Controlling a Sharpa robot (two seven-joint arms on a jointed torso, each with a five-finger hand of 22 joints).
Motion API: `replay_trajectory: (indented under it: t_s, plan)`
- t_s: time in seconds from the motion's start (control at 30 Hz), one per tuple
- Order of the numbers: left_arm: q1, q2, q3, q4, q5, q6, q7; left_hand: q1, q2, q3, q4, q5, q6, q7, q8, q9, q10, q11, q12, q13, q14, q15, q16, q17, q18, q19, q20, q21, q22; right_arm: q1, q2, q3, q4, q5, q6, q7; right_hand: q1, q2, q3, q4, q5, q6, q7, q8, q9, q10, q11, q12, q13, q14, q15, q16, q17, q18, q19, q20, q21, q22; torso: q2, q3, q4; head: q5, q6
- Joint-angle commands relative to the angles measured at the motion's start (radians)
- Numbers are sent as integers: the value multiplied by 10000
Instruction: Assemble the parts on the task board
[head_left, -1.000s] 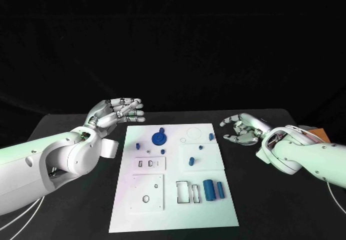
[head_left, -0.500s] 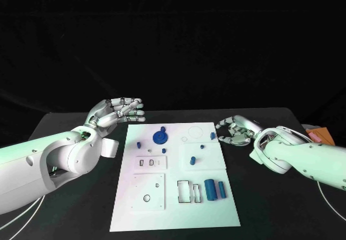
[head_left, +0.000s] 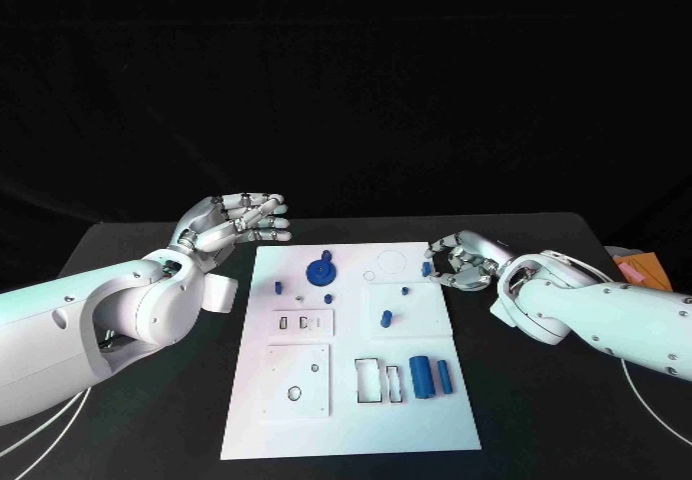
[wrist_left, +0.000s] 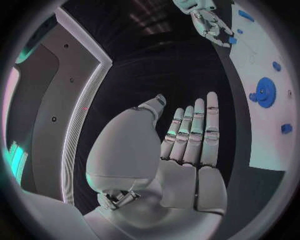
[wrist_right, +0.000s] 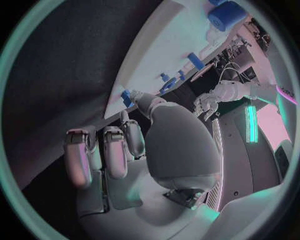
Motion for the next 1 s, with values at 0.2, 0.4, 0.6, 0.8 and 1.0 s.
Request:
replay_trajectory:
  t_s: [0.2, 0.4, 0.6, 0.8, 1.0]
  plan:
    - [5, -2, 7, 49, 18, 186, 50, 23, 44, -4, -43, 10, -55, 529, -50, -8, -72, -7, -42, -3, -33, 17, -60, 9, 95, -30, 50, 54, -16, -16, 103, -1, -100, -4, 150, -241, -61, 257, 51, 171, -80, 451, 188, 305, -18, 124, 313, 127, 551, 1045, 298, 43, 2632, -169, 945, 170, -9, 2454, -3, 4, -3, 14, -11]
    - [5, -10, 7, 60, 18, 184, 44, 23, 44, -4, -43, 10, -55, 529, -50, -8, -72, -7, -42, -3, -33, 17, -60, 9, 95, -30, 50, 54, -16, -25, 176, -1, -114, 6, 202, -265, -59, 308, 75, 175, -78, 812, 254, 477, -28, 177, 384, 173, 611, 1045, 371, 43, 2632, -168, 946, 261, -8, 2456, 1, 6, -4, 35, -36]
    - [6, -25, 7, 70, 18, 181, 33, 23, 49, -5, -43, 10, -57, 533, -54, -7, -79, -4, -42, -2, -36, 19, -67, 18, 95, -35, 52, 56, -18, -34, 241, -1, -143, 8, 226, -285, -59, 304, 74, 172, -82, 845, 255, 491, -33, 172, 386, 171, 608, 1045, 376, 43, 2632, -168, 946, 269, -9, 2456, 5, 4, 2, 62, -47]
    - [6, -35, 7, 72, 18, 194, 23, 23, 49, -5, -43, 10, -57, 533, -54, -7, -79, -4, -42, -2, -36, 19, -67, 18, 95, -35, 52, 56, -18, -36, 267, -1, -147, 5, 234, -296, -59, 304, 74, 172, -82, 845, 255, 491, -33, 172, 386, 171, 608, 1045, 376, 43, 2632, -168, 946, 269, -9, 2456, 1, 2, 3, 83, -75]
    - [6, -29, 7, 70, 18, 220, 5, 20, 51, -8, -41, 10, -58, 536, -57, -7, -84, -2, -42, -2, -38, 20, -71, 23, 94, -38, 53, 56, -19, -38, 284, -1, -154, 5, 239, -306, -64, 337, 87, 185, -79, 879, 258, 503, -47, 203, 391, 195, 640, 1045, 380, 43, 2632, -171, 951, 280, 0, 2467, -6, 6, -5, 130, -94]
